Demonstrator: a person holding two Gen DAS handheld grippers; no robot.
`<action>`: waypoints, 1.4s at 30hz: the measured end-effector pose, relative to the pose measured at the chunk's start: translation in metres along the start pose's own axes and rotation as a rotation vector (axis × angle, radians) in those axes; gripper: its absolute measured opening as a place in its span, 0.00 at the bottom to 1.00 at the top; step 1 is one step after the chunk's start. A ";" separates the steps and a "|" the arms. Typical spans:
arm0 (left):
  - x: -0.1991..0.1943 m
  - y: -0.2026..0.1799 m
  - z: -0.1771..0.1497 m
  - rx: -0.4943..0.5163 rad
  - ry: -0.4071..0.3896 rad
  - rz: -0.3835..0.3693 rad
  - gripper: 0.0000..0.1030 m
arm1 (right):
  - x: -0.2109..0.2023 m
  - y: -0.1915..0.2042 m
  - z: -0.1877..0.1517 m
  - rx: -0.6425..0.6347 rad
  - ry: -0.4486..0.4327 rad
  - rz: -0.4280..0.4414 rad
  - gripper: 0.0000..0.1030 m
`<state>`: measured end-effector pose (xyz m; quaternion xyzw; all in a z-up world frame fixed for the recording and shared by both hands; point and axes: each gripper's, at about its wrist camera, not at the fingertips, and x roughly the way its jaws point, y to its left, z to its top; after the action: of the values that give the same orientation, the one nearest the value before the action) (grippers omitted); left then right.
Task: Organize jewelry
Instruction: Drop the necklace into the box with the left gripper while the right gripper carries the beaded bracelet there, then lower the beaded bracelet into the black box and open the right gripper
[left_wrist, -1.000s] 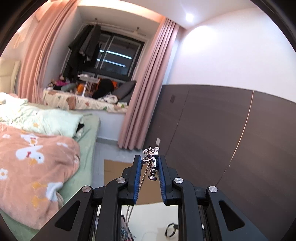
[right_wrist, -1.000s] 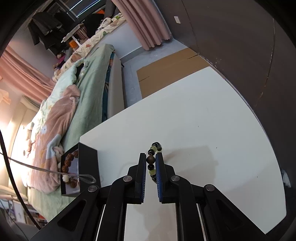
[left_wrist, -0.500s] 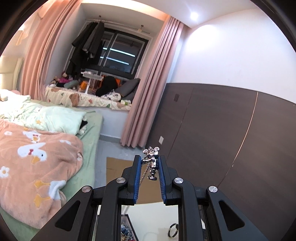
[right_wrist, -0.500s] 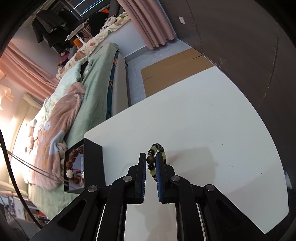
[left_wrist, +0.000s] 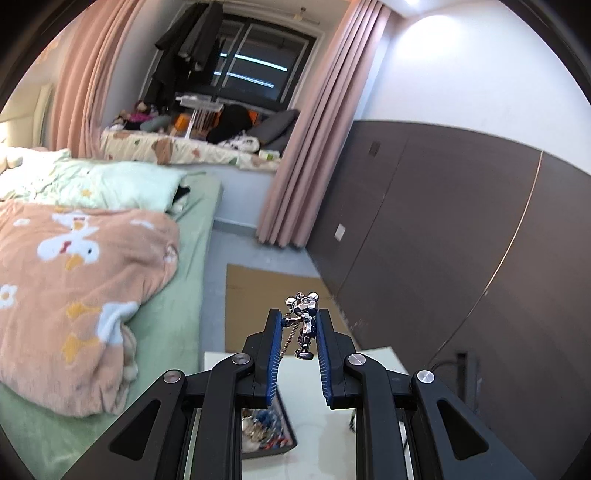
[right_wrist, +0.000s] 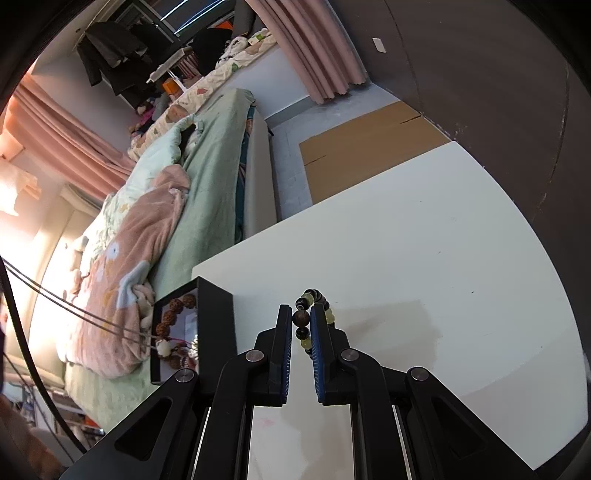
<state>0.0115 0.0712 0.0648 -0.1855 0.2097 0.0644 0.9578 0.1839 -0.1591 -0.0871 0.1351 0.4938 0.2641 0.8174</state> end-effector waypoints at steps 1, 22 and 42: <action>0.003 0.002 -0.002 0.001 0.010 0.005 0.18 | 0.000 0.001 -0.001 0.002 -0.002 0.006 0.11; 0.063 0.050 -0.036 -0.132 0.243 0.052 0.87 | 0.003 0.041 -0.008 0.002 -0.050 0.184 0.11; 0.072 0.088 -0.034 -0.172 0.249 0.124 0.87 | 0.026 0.105 -0.018 -0.095 -0.026 0.353 0.76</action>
<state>0.0459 0.1425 -0.0236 -0.2602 0.3316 0.1176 0.8992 0.1468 -0.0583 -0.0639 0.1843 0.4389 0.4246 0.7701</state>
